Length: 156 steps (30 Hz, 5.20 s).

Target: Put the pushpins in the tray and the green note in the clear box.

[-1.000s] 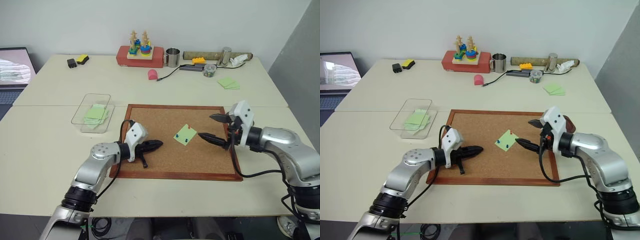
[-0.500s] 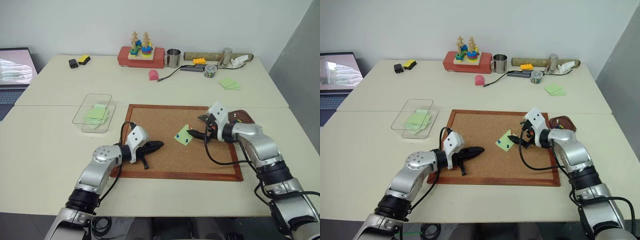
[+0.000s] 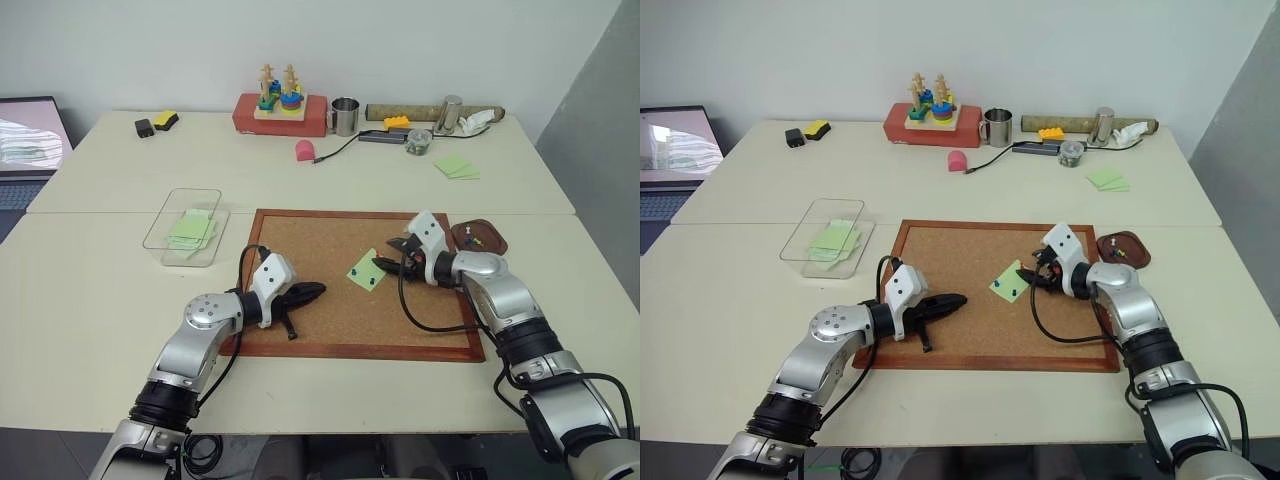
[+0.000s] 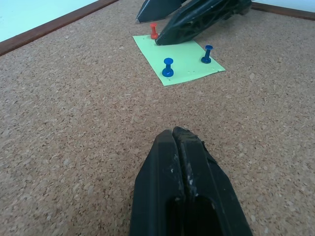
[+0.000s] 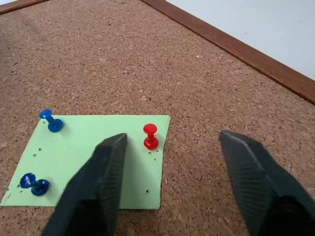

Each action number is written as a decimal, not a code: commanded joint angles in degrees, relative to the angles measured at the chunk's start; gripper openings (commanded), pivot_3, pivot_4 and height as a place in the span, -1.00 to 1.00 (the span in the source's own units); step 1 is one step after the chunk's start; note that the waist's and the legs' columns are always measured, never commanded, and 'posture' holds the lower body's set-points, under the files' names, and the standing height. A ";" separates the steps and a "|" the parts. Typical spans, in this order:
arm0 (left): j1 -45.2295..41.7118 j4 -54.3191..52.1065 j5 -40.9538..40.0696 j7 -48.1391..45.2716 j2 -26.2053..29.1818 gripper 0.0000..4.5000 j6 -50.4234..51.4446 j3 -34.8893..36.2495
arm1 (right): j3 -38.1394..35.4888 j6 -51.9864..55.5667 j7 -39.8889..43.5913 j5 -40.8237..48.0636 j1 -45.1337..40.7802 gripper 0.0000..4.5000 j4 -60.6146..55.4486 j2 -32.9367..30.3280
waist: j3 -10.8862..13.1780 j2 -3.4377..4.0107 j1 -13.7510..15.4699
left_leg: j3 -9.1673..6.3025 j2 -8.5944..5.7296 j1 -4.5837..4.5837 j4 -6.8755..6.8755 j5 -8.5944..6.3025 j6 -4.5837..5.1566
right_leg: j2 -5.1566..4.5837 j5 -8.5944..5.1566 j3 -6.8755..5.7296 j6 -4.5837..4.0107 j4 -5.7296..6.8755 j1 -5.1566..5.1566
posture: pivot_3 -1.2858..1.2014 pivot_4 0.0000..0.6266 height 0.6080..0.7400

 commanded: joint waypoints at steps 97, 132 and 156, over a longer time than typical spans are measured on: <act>3.31 3.24 3.78 -0.89 1.54 -1.00 -0.68 -3.58 | 0.39 10.20 1.81 2.68 17.13 0.64 -37.59 -10.82 | -0.18 0.14 0.04 | 0.02 -0.01 0.03 -0.05 0.00 0.01 | 0.00 -0.17 0.03 0.29 -0.18 0.07 | 0.03 -0.52 1.00; 4.32 3.04 4.50 -0.32 1.92 -1.00 -0.89 -4.29 | 0.35 3.42 5.82 3.41 13.85 -0.96 -29.36 -4.07 | -0.19 0.13 -0.23 | 0.00 0.00 0.03 -0.08 -0.01 0.01 | 0.01 -0.12 0.02 0.20 -0.17 0.06 | 0.03 -0.52 1.00; 3.85 3.47 6.19 -0.81 1.66 -1.00 -1.89 -4.94 | -14.06 4.41 -8.14 -5.83 12.42 -0.96 -21.49 -19.64 | -0.23 0.14 -0.20 | 0.07 -0.02 0.05 -0.09 -0.01 0.01 | -0.01 -0.15 0.08 0.25 -0.21 0.07 | 0.03 -0.52 1.00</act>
